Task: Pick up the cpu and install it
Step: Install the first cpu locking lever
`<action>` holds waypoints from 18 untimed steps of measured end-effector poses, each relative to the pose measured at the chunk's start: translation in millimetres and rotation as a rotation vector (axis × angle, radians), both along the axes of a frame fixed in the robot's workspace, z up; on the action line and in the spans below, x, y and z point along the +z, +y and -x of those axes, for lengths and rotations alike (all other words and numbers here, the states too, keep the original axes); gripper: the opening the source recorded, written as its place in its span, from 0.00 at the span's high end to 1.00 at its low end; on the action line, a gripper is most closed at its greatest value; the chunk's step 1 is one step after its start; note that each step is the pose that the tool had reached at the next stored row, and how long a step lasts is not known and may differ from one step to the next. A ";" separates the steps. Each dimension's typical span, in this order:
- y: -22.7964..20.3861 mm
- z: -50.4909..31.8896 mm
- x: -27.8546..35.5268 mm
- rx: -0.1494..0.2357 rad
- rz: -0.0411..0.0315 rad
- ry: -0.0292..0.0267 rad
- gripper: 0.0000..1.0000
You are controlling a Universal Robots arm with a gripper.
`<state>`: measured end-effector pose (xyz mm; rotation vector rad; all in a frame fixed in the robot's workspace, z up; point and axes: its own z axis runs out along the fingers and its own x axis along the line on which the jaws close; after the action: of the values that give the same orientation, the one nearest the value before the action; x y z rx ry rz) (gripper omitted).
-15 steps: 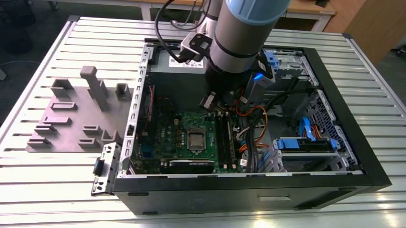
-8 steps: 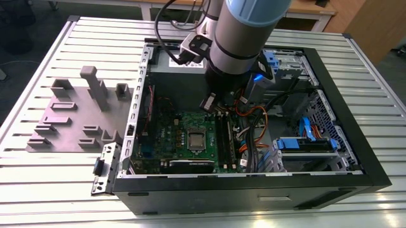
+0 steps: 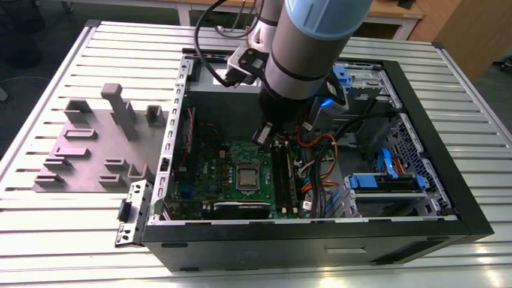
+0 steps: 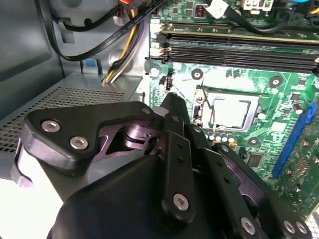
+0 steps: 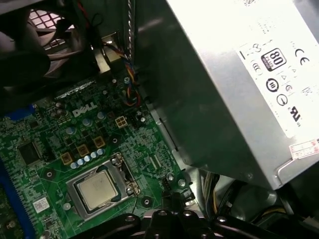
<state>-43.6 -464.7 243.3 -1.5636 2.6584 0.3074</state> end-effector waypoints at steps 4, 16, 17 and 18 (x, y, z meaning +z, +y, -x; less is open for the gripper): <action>-3.5 0.0 0.0 0.000 0.0000 0.0000 0.89; -13.5 0.0 0.0 0.000 0.0000 0.0000 0.89; -13.5 0.0 0.0 0.004 0.0000 0.0000 0.89; -13.6 0.0 0.1 0.012 -0.0001 -0.0001 0.89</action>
<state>-43.5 -478.2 243.4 -1.5801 2.6498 0.3079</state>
